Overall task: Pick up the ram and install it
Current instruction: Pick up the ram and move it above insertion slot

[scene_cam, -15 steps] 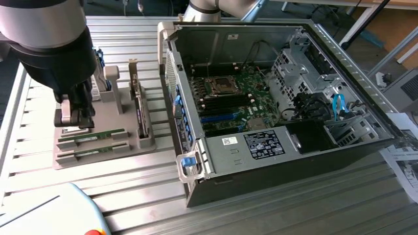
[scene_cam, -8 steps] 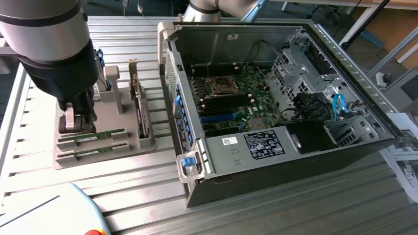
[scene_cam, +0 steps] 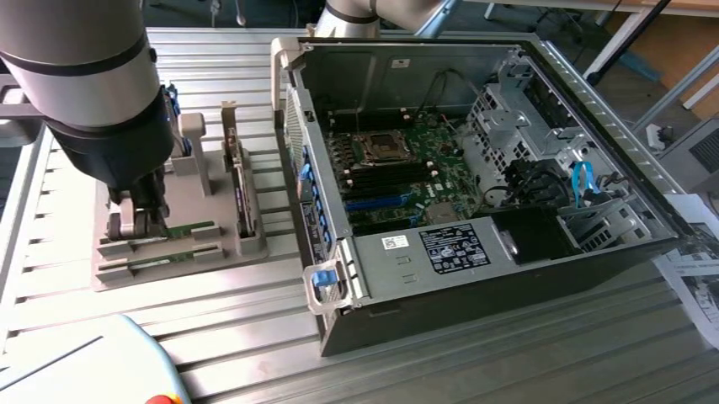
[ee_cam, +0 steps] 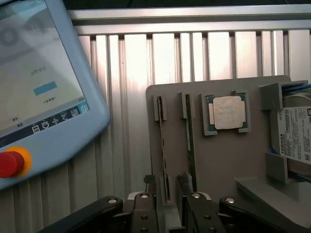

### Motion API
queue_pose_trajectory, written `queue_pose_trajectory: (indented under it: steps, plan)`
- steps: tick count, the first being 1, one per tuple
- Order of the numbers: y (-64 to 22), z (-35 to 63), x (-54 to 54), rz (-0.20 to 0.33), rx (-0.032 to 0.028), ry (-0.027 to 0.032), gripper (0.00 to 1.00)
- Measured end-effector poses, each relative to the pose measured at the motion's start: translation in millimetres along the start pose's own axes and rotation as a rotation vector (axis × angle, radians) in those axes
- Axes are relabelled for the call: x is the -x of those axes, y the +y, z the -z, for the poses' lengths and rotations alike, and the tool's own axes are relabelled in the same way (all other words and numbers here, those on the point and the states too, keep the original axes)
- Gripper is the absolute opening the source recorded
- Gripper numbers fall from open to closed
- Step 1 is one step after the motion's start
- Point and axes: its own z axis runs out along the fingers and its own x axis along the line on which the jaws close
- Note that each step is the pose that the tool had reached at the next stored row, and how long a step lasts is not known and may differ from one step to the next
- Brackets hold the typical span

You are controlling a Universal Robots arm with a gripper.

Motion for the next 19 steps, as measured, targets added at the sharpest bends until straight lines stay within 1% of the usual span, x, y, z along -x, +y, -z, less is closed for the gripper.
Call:
queue_pose_trajectory:
  steps: [1, 6, 15, 19]
  plan:
    - [0.1, -5.3, -0.1, 0.001, 0.0001, 0.0000, 0.30]
    - [0.2, -20.2, -0.5, 0.003, 0.0001, 0.0001, 0.30]
    - [0.7, -43.5, -1.2, 0.005, 0.0001, 0.0002, 0.30]
    - [1.1, -52.0, -2.7, 0.004, 0.0002, 0.0002, 0.30]
